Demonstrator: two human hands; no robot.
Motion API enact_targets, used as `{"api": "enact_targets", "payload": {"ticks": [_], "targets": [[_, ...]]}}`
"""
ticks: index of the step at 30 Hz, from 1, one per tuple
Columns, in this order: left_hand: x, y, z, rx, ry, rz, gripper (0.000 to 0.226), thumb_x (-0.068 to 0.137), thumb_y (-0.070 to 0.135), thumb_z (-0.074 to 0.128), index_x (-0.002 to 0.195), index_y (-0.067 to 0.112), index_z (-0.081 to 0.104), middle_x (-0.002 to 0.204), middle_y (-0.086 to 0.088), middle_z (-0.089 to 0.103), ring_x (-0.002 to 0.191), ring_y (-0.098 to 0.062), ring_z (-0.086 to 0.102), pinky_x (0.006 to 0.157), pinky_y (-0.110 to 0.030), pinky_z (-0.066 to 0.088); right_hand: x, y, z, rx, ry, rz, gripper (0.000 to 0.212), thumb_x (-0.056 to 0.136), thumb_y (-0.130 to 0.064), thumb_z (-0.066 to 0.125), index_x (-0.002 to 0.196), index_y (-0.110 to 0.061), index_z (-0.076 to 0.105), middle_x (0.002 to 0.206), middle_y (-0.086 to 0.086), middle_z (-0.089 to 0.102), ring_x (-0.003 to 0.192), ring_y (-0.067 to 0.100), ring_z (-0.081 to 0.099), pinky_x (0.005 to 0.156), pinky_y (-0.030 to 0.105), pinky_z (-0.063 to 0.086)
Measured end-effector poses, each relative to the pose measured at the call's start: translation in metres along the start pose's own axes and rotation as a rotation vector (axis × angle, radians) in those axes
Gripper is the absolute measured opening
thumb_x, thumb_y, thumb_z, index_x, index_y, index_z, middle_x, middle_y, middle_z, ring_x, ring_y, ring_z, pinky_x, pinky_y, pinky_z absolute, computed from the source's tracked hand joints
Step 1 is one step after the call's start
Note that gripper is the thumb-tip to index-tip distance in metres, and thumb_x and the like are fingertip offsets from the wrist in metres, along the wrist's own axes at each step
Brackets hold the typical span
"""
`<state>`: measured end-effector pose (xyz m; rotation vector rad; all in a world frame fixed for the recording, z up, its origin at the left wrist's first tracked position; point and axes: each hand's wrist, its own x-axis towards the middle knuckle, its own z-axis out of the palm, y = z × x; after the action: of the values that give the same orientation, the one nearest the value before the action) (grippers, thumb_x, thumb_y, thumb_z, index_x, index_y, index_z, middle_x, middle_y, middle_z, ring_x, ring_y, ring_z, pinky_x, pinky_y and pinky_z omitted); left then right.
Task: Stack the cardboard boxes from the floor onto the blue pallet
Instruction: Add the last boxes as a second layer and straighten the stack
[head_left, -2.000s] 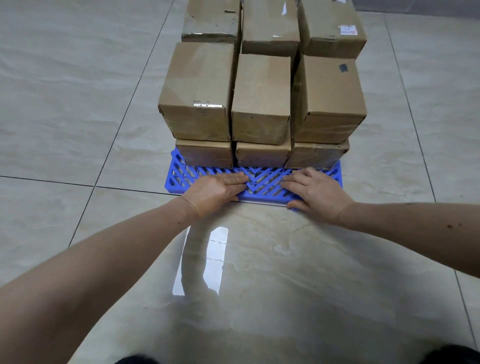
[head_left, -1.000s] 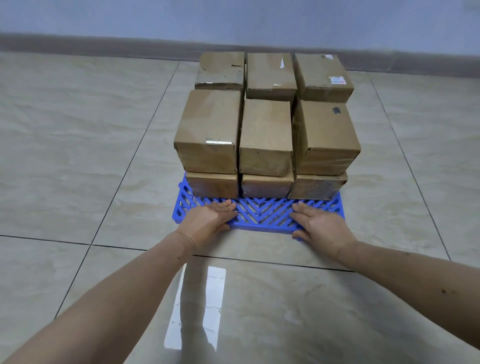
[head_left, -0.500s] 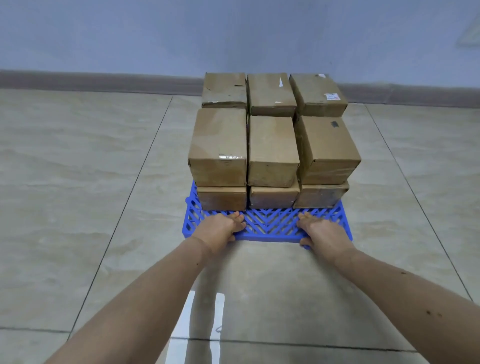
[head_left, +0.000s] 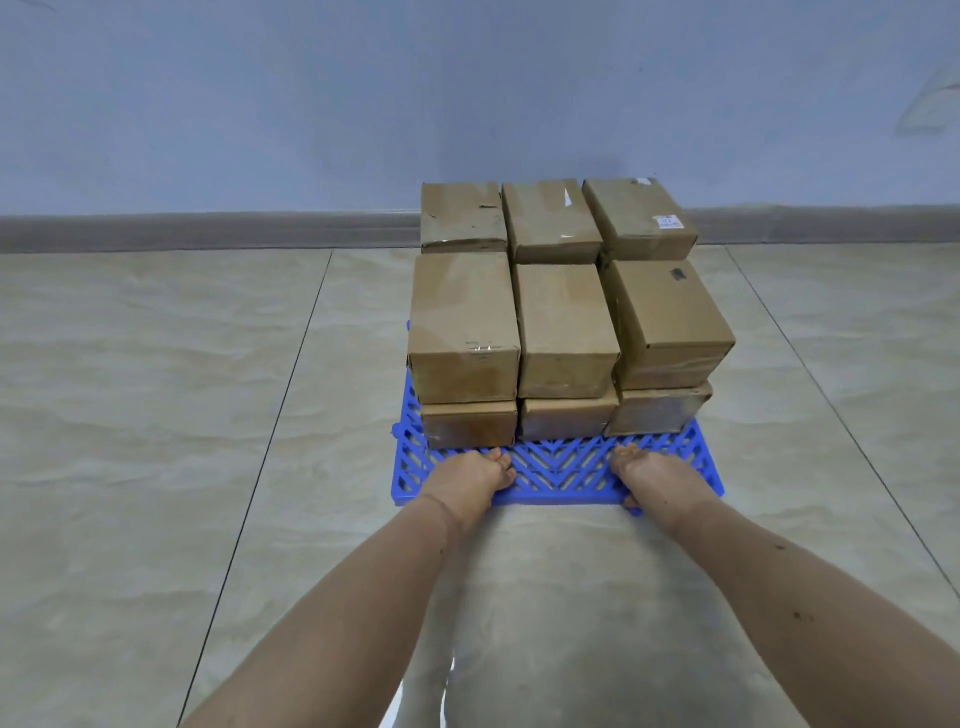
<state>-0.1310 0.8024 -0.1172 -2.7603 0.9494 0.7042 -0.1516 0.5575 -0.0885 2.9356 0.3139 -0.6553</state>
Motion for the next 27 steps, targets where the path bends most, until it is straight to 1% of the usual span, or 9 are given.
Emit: {"api": "enact_targets", "payload": {"ticks": [4, 10, 14, 17, 20, 23, 27], "targets": [[0.016, -0.011, -0.005, -0.007, -0.004, -0.010, 0.063, 0.097, -0.004, 0.038, 0.154, 0.011, 0.015, 0.162, -0.009, 0.004, 0.148, -0.024, 0.012, 0.118, -0.034, 0.018, 0.017, 0.006, -0.007, 0.000, -0.009, -0.023, 0.058, 0.097, -0.006, 0.044, 0.152, -0.011, 0.026, 0.161, 0.010, 0.023, 0.145, 0.023, 0.029, 0.114, 0.035, 0.031], [0.037, -0.023, -0.019, 0.003, -0.045, -0.031, 0.060, 0.100, 0.000, 0.036, 0.154, 0.013, 0.014, 0.162, -0.007, 0.001, 0.149, -0.021, 0.007, 0.118, -0.033, 0.017, 0.037, 0.018, -0.017, -0.005, 0.024, -0.053, 0.053, 0.101, -0.003, 0.039, 0.152, -0.007, 0.025, 0.160, 0.014, 0.022, 0.146, 0.024, 0.026, 0.113, 0.038, 0.033], [0.042, -0.024, -0.029, 0.005, -0.103, -0.062, 0.059, 0.100, 0.001, 0.036, 0.154, 0.014, 0.015, 0.163, -0.005, 0.001, 0.149, -0.021, 0.008, 0.117, -0.035, 0.019, 0.044, 0.023, -0.022, 0.007, 0.008, -0.088, 0.052, 0.102, -0.004, 0.036, 0.152, -0.007, 0.024, 0.161, 0.013, 0.019, 0.149, 0.024, 0.021, 0.115, 0.039, 0.031], [0.048, -0.027, -0.031, 0.010, -0.121, -0.080, 0.058, 0.101, 0.003, 0.035, 0.154, 0.014, 0.014, 0.163, -0.004, 0.001, 0.149, -0.020, 0.006, 0.117, -0.037, 0.020, 0.052, 0.028, -0.030, 0.023, 0.006, -0.109, 0.052, 0.101, -0.003, 0.035, 0.152, -0.007, 0.024, 0.161, 0.012, 0.020, 0.148, 0.023, 0.020, 0.115, 0.038, 0.031], [0.056, -0.032, -0.035, 0.004, -0.146, -0.087, 0.057, 0.102, 0.004, 0.032, 0.154, 0.014, 0.012, 0.163, -0.005, -0.001, 0.149, -0.019, 0.004, 0.118, -0.032, 0.014, 0.064, 0.032, -0.033, 0.019, 0.004, -0.129, 0.055, 0.100, -0.001, 0.036, 0.153, -0.007, 0.022, 0.162, 0.012, 0.018, 0.149, 0.022, 0.017, 0.116, 0.037, 0.028], [0.064, -0.038, -0.039, -0.012, -0.159, -0.090, 0.058, 0.102, 0.004, 0.034, 0.154, 0.013, 0.012, 0.162, -0.006, -0.002, 0.149, -0.019, 0.002, 0.118, -0.029, 0.009, 0.074, 0.035, -0.038, 0.026, -0.007, -0.129, 0.056, 0.099, 0.000, 0.039, 0.153, -0.007, 0.024, 0.161, 0.012, 0.019, 0.149, 0.022, 0.018, 0.116, 0.038, 0.030], [0.073, -0.045, -0.043, -0.016, -0.179, -0.099, 0.060, 0.100, 0.002, 0.037, 0.154, 0.014, 0.013, 0.162, -0.005, -0.001, 0.149, -0.019, 0.004, 0.119, -0.033, 0.013, 0.081, 0.037, -0.044, 0.024, -0.003, -0.122, 0.056, 0.098, 0.001, 0.041, 0.151, -0.007, 0.027, 0.160, 0.012, 0.023, 0.149, 0.023, 0.020, 0.114, 0.038, 0.033]]}}
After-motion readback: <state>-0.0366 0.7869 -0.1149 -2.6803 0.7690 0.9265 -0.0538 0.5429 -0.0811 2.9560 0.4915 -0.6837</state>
